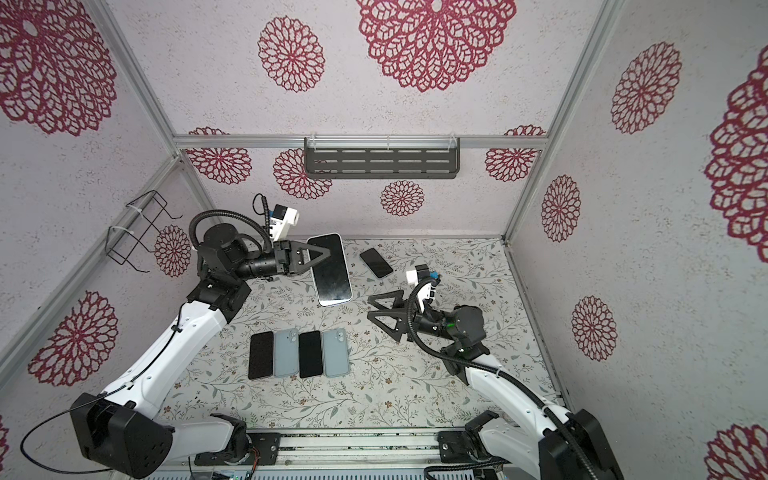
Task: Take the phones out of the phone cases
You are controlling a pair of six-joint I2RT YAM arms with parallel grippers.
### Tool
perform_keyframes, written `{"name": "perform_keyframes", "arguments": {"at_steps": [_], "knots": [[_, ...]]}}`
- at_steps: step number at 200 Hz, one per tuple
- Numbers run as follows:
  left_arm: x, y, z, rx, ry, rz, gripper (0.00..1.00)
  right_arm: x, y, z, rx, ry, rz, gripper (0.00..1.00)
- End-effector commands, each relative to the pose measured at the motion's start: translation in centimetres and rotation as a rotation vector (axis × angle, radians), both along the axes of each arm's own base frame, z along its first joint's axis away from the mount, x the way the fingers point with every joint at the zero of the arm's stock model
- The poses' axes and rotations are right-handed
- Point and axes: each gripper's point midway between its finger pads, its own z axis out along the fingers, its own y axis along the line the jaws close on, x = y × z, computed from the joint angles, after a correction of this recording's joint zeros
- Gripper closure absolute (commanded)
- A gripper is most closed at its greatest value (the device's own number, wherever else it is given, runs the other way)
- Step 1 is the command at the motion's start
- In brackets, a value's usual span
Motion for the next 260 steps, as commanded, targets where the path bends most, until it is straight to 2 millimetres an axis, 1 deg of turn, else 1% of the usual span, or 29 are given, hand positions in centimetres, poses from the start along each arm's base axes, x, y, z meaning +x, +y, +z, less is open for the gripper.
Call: {"name": "perform_keyframes", "arguments": {"at_steps": [1, 22, 35, 59, 74, 102, 128, 158, 220, 260], "knots": [[-1.3, -0.5, 1.4, 0.001, -0.127, -0.037, 1.00, -0.9, 0.5, 1.7, 0.032, -0.070, 0.050, 0.29], [-1.1, -0.7, 1.2, 0.004, -0.125, -0.038, 1.00, -1.0, 0.9, 1.9, 0.035, -0.080, 0.066, 0.32], [-1.3, -0.9, 1.1, 0.004, -0.131, -0.051, 1.00, -0.9, 0.9, 2.0, 0.031, -0.089, 0.064, 0.33], [-1.7, -1.1, 1.2, 0.001, -0.153, -0.062, 1.00, -0.6, 1.2, 2.2, 0.015, -0.101, 0.059, 0.38], [-1.6, -1.1, 1.1, 0.001, -0.152, -0.058, 1.00, -0.6, 1.3, 2.4, 0.015, -0.105, 0.068, 0.39], [-1.9, -1.6, 1.3, -0.007, -0.163, -0.075, 1.00, -0.2, 1.7, 2.2, 0.009, -0.098, 0.075, 0.44], [-2.2, -1.9, 1.4, -0.013, -0.173, -0.087, 1.00, -0.1, 1.8, 2.3, 0.011, -0.104, 0.075, 0.47], [-2.3, -2.0, 1.4, -0.013, -0.177, -0.093, 1.00, -0.1, 1.7, 2.6, 0.018, -0.111, 0.072, 0.53], [-2.2, -2.3, 1.2, -0.014, -0.176, -0.094, 1.00, -0.2, 1.8, 2.7, 0.014, -0.116, 0.084, 0.71], [-1.8, -2.3, 1.2, -0.015, -0.178, -0.085, 1.00, -0.7, 1.8, 2.6, 0.012, -0.126, 0.099, 0.88]]}}
